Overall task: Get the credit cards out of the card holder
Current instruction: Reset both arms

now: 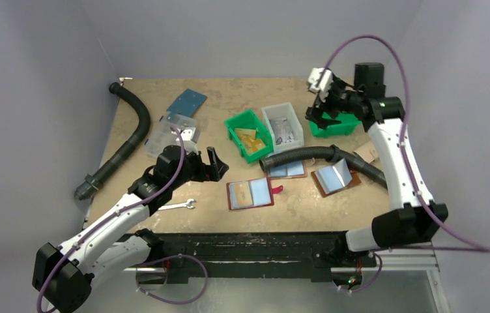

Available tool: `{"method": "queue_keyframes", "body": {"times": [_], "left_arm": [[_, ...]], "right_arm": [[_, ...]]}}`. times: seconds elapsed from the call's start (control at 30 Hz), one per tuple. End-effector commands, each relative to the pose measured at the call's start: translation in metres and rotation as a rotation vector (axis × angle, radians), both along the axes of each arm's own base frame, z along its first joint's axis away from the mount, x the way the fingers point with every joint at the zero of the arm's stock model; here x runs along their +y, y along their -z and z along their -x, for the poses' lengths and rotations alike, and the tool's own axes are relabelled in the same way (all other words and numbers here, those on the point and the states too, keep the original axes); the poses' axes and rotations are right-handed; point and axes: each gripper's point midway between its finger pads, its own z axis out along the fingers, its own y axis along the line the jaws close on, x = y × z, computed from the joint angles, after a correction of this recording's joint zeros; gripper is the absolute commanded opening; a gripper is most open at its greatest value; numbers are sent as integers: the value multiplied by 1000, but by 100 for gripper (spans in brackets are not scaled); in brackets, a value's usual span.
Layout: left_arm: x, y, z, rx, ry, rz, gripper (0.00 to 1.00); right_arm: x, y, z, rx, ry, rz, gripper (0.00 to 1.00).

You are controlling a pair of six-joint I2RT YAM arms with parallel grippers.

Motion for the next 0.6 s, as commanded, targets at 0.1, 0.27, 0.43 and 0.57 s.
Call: {"method": "queue_keyframes", "body": {"times": [0.1, 0.27, 0.43, 0.57], "left_arm": [[-9, -62, -19, -110, 30, 90, 100], [-1, -88, -17, -141, -5, 123, 100], [12, -115, -4, -182, -37, 151, 100], [21, -126, 7, -183, -39, 137, 100]], "right_arm": [[-37, -22, 64, 270, 391, -618, 98], [-87, -33, 74, 174, 636, -897, 99], [-104, -23, 86, 178, 752, -994, 99], [-110, -19, 92, 184, 825, -1002, 99]]}}
